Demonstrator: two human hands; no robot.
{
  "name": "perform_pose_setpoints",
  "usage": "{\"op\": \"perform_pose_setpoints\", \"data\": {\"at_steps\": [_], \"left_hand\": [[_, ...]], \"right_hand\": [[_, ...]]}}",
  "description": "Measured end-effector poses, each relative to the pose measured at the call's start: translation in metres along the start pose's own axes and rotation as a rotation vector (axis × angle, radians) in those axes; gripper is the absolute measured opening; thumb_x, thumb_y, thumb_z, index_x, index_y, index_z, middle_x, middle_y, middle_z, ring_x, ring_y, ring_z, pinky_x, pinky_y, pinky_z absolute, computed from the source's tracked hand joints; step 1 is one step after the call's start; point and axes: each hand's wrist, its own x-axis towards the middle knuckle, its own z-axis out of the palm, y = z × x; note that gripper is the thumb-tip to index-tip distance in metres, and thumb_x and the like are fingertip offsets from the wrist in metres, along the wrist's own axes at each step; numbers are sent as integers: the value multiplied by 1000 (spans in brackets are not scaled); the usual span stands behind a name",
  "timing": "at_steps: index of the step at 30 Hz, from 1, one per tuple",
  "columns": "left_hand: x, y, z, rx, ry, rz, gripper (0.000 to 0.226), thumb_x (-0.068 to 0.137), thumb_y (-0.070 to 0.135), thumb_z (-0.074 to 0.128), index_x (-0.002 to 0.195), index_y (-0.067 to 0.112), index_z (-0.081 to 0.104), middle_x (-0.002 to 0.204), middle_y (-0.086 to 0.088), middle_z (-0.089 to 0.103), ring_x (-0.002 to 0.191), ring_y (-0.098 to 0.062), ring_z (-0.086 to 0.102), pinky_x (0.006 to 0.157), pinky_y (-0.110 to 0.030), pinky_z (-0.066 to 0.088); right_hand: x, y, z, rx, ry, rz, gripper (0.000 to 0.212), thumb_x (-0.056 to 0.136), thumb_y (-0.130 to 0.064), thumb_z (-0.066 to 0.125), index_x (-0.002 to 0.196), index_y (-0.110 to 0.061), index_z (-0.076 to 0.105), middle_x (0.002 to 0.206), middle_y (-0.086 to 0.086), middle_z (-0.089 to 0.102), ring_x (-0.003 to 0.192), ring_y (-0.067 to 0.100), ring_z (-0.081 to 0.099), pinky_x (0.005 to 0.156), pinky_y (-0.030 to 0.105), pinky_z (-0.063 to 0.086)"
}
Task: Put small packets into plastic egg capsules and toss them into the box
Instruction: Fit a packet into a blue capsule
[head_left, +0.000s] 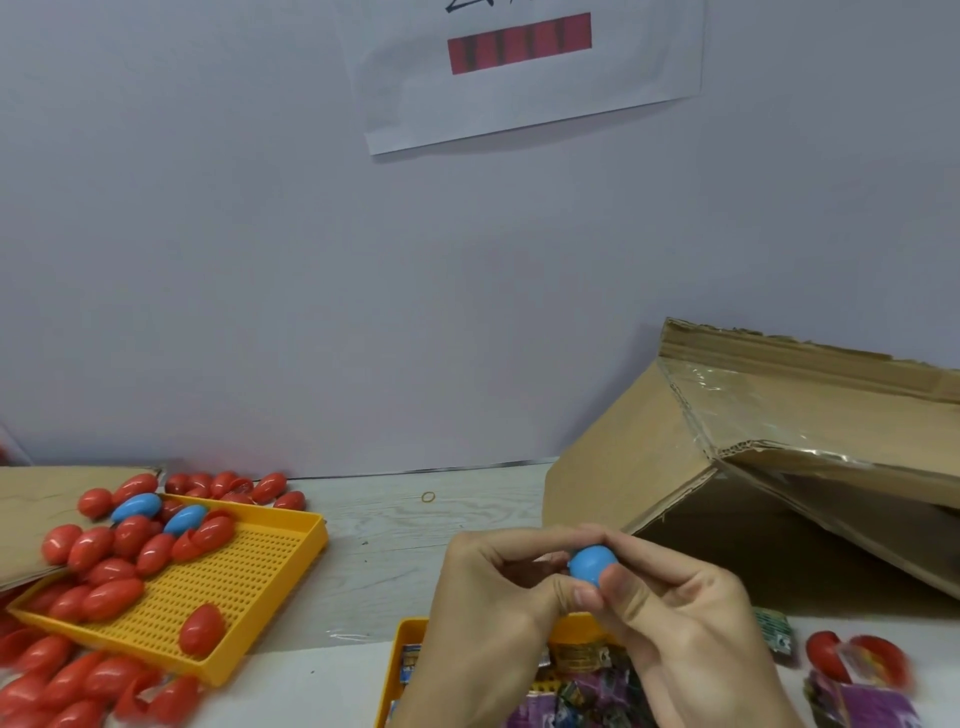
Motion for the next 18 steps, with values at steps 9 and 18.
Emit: {"op": "perform_pose_setpoints", "data": {"at_steps": [9, 18], "left_hand": [[0, 0, -18, 293, -138, 155, 42, 83, 21, 78, 111, 50, 68, 123, 28, 57, 120, 4, 54, 90, -16, 52], [2, -6, -21, 316, -14, 192, 29, 82, 16, 77, 99, 39, 71, 101, 21, 70, 99, -1, 65, 83, -13, 53]], "right_hand": [[0, -3, 4, 4, 33, 43, 51, 43, -33, 86, 92, -23, 78, 101, 11, 74, 97, 26, 71, 82, 36, 58], [-1, 0, 5, -47, 14, 20, 76, 37, -60, 90, 102, -24, 75, 107, 1, 74, 100, 21, 70, 80, 29, 57]]}}
